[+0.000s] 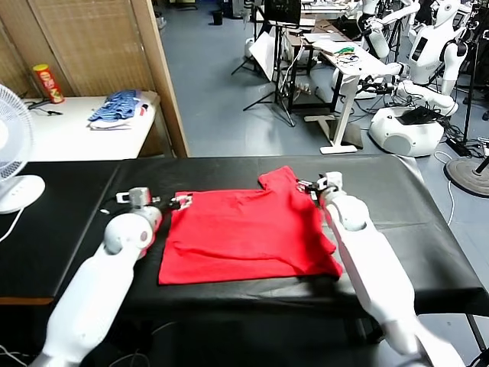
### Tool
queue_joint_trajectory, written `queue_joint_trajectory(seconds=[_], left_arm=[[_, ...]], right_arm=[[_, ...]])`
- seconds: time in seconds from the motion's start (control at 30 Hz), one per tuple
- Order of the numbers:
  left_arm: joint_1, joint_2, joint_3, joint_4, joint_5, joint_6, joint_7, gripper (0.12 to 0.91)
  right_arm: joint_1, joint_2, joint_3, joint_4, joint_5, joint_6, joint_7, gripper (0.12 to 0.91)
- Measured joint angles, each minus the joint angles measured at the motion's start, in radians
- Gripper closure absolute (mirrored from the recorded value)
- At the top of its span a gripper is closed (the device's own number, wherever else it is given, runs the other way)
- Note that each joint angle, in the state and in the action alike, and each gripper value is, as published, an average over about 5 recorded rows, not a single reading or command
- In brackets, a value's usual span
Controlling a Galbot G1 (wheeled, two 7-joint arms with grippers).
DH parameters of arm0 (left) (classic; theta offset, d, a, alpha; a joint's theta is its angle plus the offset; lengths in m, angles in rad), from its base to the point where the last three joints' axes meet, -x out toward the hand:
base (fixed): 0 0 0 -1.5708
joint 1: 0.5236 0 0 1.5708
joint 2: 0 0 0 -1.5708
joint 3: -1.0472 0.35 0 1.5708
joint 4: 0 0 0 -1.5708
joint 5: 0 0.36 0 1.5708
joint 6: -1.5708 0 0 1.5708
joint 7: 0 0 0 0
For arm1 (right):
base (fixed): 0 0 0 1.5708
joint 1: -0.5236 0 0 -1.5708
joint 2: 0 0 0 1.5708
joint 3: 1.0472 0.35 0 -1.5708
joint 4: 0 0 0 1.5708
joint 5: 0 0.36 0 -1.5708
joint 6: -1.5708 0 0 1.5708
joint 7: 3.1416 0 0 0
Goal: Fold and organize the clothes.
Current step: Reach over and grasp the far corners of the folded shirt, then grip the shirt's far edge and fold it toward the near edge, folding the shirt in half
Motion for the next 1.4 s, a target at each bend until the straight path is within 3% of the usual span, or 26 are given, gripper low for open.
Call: queue_joint_trajectory(seconds=[0.33, 0.43, 0.53, 0.77, 0.87, 1.17, 1.4], left_arm=[[-0.064, -0.028, 0.023, 0.111, 0.024, -0.021, 0.033, 0.234], [-0.078, -0.036, 0.022, 0.138, 0.026, -0.025, 0.035, 0.275], [-0.084, -0.038, 0.020, 0.155, 0.022, -0.025, 0.037, 0.399], [-0.084, -0.035, 0.023, 0.175, 0.025, -0.023, 0.046, 0.794], [-0.085, -0.038, 0.023, 0.182, 0.034, -0.026, 0.048, 0.895], [-0.056, -0.018, -0.003, 0.138, 0.037, -0.031, 0.040, 0.905], [0.014, 0.029, -0.044, -0.008, 0.023, -0.029, 0.025, 0.905]], right_arm=[[0.040, 0.045, 0.007, -0.116, -0.003, 0.004, -0.005, 0.228], [0.046, 0.051, 0.012, -0.128, -0.004, 0.005, -0.010, 0.277], [0.049, 0.056, 0.017, -0.137, -0.004, 0.007, -0.011, 0.414], [0.042, 0.067, 0.021, -0.132, -0.003, 0.010, -0.015, 0.804], [0.032, 0.065, 0.027, -0.116, -0.001, 0.020, -0.015, 0.892], [-0.048, 0.013, 0.059, 0.071, 0.090, 0.039, -0.027, 0.903], [-0.191, -0.087, 0.081, 0.325, 0.204, 0.035, -0.052, 0.903]])
